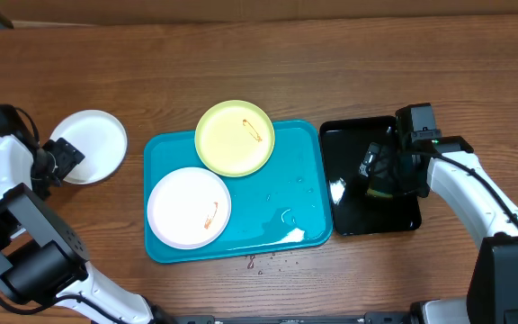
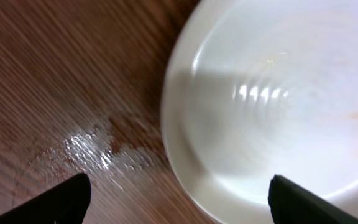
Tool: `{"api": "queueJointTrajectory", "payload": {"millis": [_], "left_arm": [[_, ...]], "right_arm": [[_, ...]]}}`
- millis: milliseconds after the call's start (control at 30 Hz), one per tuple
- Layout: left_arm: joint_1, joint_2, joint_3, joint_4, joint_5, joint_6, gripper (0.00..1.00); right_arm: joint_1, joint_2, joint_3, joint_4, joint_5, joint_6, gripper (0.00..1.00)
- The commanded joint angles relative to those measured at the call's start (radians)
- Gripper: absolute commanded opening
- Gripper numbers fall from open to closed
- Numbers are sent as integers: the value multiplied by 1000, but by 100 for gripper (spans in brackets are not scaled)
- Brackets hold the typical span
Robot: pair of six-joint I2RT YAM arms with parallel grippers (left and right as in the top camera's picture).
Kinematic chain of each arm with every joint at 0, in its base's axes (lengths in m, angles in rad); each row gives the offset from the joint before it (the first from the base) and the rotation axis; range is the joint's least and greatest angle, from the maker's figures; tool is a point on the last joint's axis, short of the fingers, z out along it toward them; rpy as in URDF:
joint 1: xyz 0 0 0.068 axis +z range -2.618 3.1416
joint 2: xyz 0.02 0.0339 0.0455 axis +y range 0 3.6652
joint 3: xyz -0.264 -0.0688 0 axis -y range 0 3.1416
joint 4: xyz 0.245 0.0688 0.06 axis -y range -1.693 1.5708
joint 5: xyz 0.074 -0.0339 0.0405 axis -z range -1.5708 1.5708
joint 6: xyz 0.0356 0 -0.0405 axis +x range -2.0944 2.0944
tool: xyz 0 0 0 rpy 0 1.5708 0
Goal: Clean dirty plates on tray and stack at the side
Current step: 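Carry the white plate left and set it on the table, then move the left gripper back over the teal tray to the yellow plate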
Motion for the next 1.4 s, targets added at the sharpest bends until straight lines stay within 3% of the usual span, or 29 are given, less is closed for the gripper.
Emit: {"api": "queueJointTrajectory", "payload": {"millis": [0,200,400,567,667,867,1033,1167,1367], "left_arm": [[-5,-87,176,-100,187,78,93],[-111,-280,272,-268,383,115,92],[-384,-440,267,-519,262,134,83],[-624,-489,233,-669,216,134,82],[-756,-502,176,-704,190,108,70],[-959,-505,0,-661,90,-35,31],[-1116,-505,-182,-512,40,-174,34],[-1208,-504,-336,-345,33,-279,30],[-1254,-504,-505,-171,-75,-323,26]], "right_arm": [[-3,-2,-4,4,13,0,100],[-3,-2,-4,4,13,0,100],[-3,-2,-4,4,13,0,100],[-3,-2,-4,4,13,0,100],[-3,-2,-4,4,13,0,100],[-3,-2,-4,4,13,0,100],[-3,-2,-4,4,13,0,100],[-3,-2,-4,4,13,0,100],[-3,-2,-4,4,13,0,100]]}}
